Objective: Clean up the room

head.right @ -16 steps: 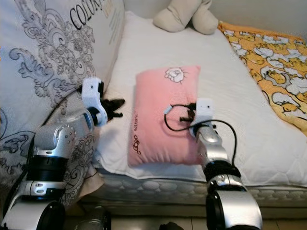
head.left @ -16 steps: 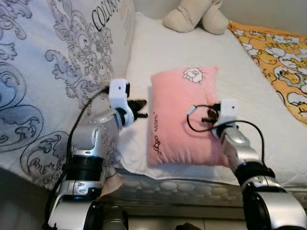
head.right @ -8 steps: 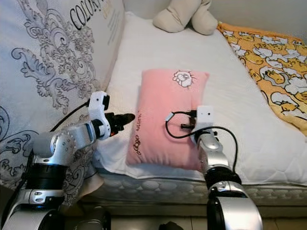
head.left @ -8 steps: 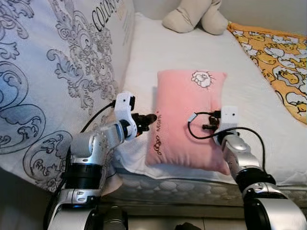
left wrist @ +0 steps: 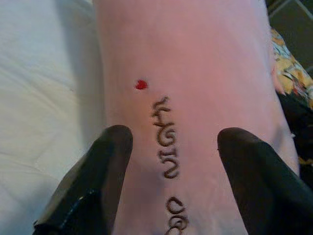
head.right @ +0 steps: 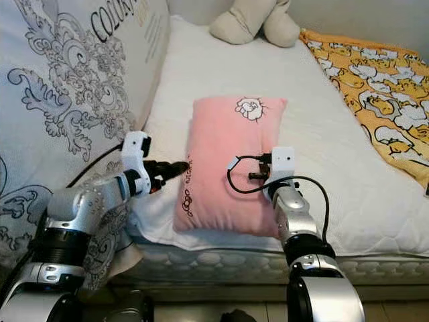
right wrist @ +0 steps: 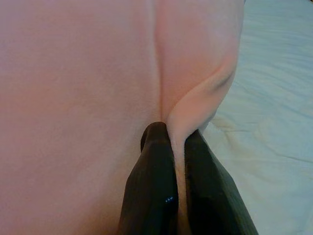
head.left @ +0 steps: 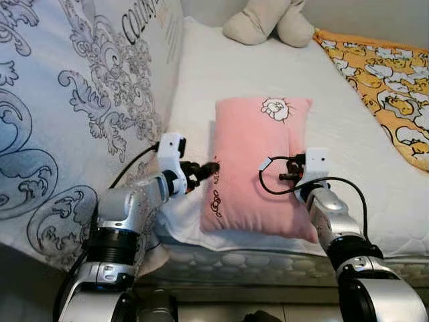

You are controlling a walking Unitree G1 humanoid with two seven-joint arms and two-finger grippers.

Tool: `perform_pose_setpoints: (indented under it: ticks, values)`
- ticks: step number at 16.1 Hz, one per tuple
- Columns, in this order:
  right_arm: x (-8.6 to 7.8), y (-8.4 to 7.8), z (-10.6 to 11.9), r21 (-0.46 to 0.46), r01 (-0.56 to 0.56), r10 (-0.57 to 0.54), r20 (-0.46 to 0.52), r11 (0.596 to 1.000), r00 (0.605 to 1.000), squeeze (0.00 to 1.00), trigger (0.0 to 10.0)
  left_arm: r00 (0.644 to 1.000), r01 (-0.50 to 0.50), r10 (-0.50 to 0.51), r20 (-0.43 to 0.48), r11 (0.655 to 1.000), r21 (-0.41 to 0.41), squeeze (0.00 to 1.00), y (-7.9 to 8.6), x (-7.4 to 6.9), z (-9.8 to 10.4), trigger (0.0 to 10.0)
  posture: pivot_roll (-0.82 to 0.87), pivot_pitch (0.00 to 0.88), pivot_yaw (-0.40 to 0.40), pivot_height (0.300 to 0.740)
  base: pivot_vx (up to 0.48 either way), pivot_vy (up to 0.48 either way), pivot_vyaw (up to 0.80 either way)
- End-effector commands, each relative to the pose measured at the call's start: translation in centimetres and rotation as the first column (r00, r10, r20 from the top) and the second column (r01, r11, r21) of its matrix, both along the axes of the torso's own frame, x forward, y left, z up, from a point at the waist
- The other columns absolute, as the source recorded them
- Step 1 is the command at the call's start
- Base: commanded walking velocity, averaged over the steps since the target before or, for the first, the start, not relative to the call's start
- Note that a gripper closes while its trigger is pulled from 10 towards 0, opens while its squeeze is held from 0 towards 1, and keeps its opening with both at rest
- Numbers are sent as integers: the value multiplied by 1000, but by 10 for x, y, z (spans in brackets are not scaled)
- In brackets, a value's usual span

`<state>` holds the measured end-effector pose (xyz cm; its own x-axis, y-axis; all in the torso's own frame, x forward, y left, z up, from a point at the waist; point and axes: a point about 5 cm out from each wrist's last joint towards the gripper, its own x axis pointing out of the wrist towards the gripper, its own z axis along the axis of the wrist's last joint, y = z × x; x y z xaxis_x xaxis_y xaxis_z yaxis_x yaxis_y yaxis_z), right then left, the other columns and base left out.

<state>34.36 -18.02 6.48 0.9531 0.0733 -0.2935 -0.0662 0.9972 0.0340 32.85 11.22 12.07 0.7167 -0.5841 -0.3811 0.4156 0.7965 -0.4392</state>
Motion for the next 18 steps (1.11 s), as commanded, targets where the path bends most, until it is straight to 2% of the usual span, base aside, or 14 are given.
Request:
perform_pose_setpoints:
  ticks: [1, 3, 7, 12, 16, 18]
  values:
    - [-4, 0, -4, 11, -6, 6, -10, 1000, 1000, 0, 0, 999, 48, -48, 19, 999, 12, 1000, -9, 2, 3, 10000, 96, 0, -85, 697, 0, 0, 0]
    - [-6, -1, -6, 13, -5, 5, -12, 1000, 1000, 0, 0, 997, 71, -71, 3, 997, 13, 1000, -13, -1, -4, 10000, 93, 0, -82, 697, 0, 0, 0]
    - [-8, -1, -9, 18, 0, 0, -19, 1000, 1000, 0, 0, 997, 81, -82, -3, 995, -50, 1000, -20, 0, -2, 10000, 91, 0, -82, 697, 0, 0, 0]
    - [-6, 3, -6, 26, -7, 7, -9, 1000, 1000, 0, 0, 994, 105, -107, -22, 991, -81, 1000, -35, 0, -7, 10000, 87, 0, -86, 697, 0, 0, 0]
    - [-5, 4, -5, 33, -7, 7, -6, 999, 1000, 0, 0, 989, 147, -149, -10, 984, -103, 1000, -56, 1, -5, 10000, 86, 0, -83, 697, 0, 0, 0]
    - [-5, 5, -5, 40, -7, 7, -5, 999, 1000, 0, 0, 986, 165, -166, -10, 983, -84, 1000, -64, 1, -8, 10000, 88, 0, -83, 697, 0, 0, 0]
